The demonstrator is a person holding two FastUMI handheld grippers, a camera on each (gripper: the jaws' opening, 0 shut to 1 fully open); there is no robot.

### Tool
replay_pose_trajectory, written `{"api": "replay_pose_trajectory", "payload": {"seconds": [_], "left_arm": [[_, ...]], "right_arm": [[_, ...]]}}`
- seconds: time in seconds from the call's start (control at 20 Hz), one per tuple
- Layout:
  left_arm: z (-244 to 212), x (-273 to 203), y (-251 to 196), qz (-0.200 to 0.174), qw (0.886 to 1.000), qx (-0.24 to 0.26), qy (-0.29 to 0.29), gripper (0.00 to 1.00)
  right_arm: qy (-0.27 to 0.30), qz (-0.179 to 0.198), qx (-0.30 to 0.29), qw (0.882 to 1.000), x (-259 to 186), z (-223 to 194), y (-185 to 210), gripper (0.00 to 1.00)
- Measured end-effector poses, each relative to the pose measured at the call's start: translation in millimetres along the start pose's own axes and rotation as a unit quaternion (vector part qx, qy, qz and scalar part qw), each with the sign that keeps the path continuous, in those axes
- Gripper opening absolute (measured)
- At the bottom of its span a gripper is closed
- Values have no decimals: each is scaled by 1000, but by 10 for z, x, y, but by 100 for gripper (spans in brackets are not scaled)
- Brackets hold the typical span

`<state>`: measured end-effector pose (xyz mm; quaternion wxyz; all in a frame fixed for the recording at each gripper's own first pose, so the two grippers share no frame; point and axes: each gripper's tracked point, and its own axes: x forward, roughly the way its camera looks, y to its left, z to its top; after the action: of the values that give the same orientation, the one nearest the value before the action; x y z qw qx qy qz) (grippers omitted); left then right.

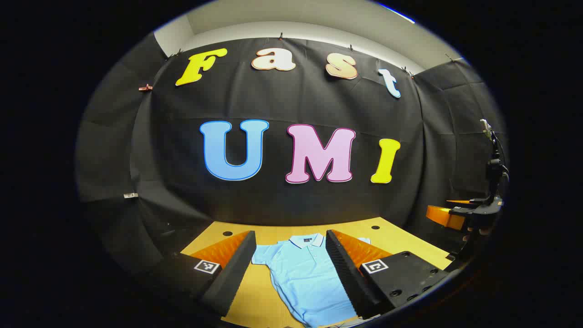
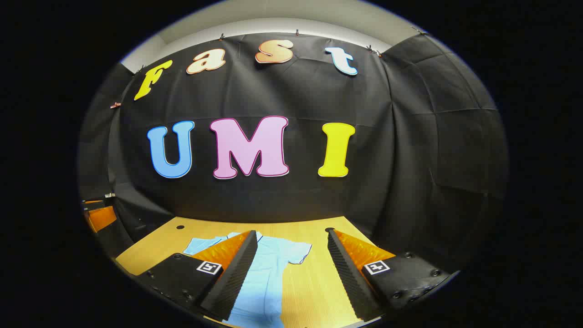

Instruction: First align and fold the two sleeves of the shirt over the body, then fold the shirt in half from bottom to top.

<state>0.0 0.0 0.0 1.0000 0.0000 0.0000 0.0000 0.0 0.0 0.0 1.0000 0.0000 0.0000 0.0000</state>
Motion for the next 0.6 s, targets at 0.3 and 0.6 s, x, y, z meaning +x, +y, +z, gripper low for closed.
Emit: {"api": "replay_pose_trajectory", "payload": {"seconds": [0.3,0.6], "left_arm": [[-30,64,21,1,1000,-1,5,98],[-45,125,-10,-2,1000,1,6,98]], "right_arm": [[13,5,-6,1000,94,-99,35,97],[22,5,-9,1000,170,-160,23,97]]}}
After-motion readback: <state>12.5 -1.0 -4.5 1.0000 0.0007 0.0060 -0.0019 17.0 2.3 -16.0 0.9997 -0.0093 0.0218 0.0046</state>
